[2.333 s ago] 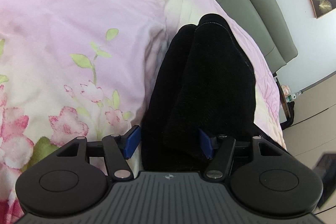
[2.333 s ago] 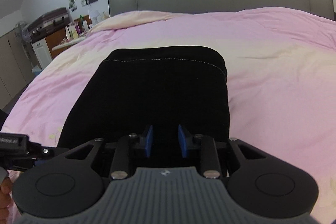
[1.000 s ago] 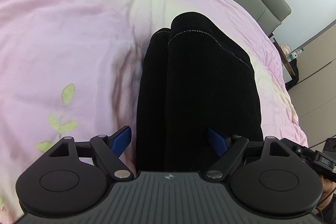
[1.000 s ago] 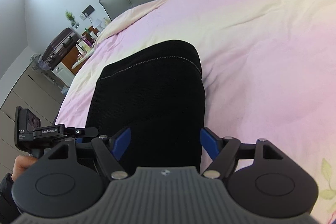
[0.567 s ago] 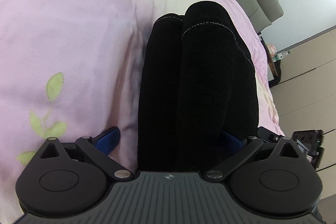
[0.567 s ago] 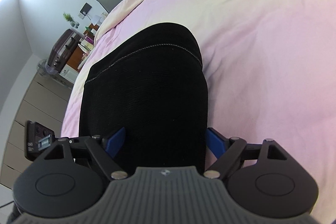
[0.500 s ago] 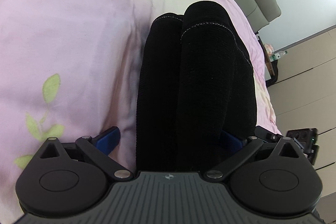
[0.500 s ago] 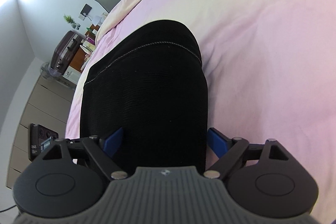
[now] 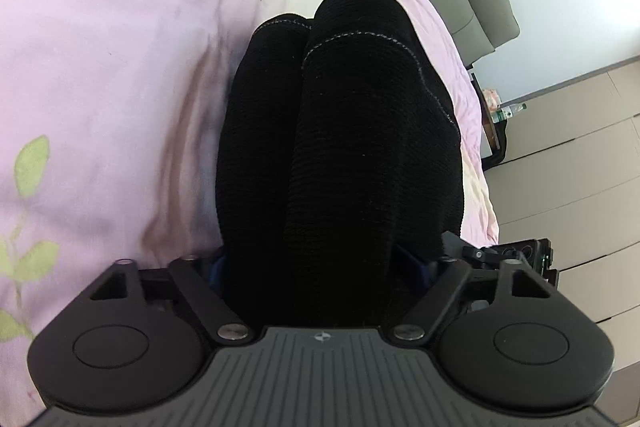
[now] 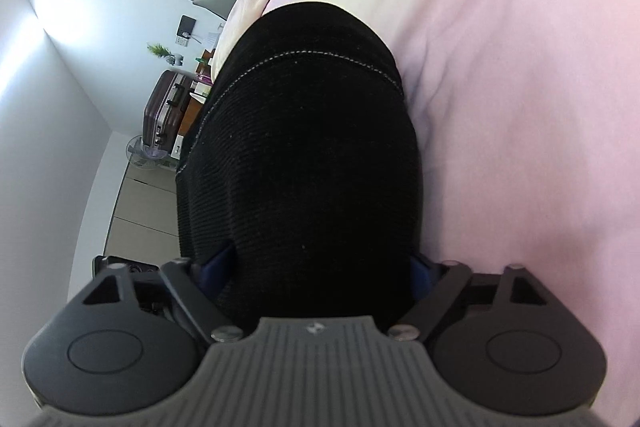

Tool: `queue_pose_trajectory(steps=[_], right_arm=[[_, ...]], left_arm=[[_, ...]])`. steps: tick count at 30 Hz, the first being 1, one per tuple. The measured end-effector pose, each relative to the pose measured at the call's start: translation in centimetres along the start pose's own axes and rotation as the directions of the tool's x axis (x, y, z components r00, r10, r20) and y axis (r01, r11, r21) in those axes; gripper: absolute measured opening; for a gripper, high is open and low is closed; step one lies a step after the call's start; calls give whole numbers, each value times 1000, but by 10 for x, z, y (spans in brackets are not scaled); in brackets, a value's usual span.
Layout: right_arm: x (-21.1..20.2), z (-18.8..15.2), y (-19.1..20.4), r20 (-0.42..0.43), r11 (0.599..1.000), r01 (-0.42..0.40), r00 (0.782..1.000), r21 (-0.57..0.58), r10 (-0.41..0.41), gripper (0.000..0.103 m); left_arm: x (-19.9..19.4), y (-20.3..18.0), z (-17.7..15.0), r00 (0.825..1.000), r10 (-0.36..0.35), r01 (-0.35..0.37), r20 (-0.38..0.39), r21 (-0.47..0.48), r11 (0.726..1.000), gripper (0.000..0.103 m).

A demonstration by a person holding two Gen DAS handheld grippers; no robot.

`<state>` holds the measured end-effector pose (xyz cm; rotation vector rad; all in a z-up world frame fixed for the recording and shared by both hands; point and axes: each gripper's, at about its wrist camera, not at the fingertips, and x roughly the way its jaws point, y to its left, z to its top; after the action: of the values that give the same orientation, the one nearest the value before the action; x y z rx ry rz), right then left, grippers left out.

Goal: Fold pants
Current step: 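Lift the pants with both grippers and fold them over onto themselves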

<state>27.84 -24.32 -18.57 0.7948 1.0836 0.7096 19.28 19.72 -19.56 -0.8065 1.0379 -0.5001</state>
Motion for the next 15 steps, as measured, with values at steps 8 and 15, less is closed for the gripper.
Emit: queue_pose_trajectory(steps=[8, 15], right_arm=[[-53, -16, 42, -15, 995, -56, 998, 85, 58, 58], [-116, -82, 57, -29, 991, -55, 998, 125, 59, 59]], left_arm=[[-48, -39, -29, 996, -92, 92, 1, -11, 996, 67], [-71, -66, -109, 994, -109, 109, -31, 15, 994, 66]])
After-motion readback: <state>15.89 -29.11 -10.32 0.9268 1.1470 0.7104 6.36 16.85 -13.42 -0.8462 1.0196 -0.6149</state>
